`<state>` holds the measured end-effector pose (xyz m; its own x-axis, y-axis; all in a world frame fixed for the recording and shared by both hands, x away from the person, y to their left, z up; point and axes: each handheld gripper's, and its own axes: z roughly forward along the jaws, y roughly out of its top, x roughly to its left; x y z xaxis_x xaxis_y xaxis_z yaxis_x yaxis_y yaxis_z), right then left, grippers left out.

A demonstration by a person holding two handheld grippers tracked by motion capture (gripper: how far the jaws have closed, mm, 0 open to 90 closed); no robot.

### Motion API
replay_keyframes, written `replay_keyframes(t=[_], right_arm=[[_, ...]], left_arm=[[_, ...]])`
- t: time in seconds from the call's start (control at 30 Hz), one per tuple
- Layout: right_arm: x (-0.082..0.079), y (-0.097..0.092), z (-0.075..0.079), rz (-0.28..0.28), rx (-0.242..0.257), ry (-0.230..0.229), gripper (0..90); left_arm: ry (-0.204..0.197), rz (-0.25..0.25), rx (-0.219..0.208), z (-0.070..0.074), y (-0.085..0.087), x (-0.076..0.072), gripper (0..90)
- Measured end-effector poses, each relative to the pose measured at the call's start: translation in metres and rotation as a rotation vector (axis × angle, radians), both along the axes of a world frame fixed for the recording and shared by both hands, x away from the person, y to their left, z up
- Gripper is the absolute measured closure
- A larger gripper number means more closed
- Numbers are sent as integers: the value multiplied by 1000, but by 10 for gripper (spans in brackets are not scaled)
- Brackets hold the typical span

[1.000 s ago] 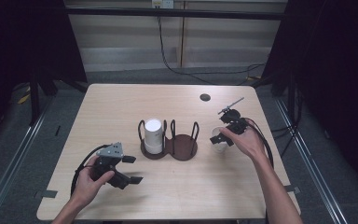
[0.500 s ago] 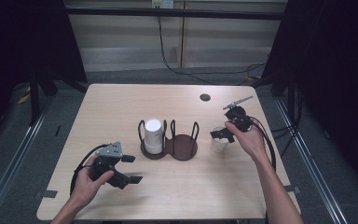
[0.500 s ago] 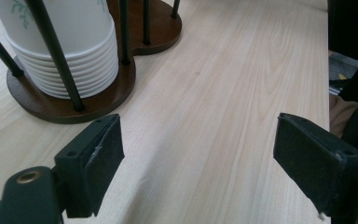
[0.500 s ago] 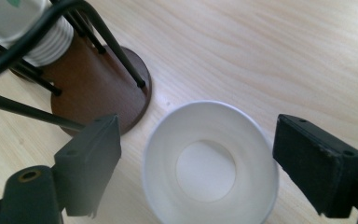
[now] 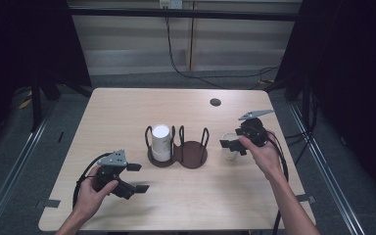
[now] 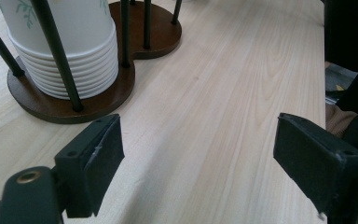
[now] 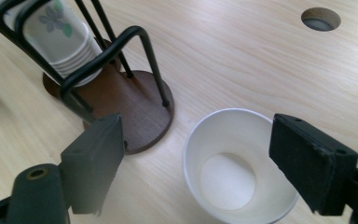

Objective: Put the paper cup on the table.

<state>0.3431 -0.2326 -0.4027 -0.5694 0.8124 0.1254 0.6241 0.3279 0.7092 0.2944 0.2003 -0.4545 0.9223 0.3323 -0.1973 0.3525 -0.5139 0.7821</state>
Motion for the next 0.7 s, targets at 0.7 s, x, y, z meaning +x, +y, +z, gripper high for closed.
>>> replay_keyframes(t=[0.7], right_arm=[[-54, 14, -9, 6, 112, -122, 166]], left_arm=[[4, 40, -22, -3, 5, 0, 160]])
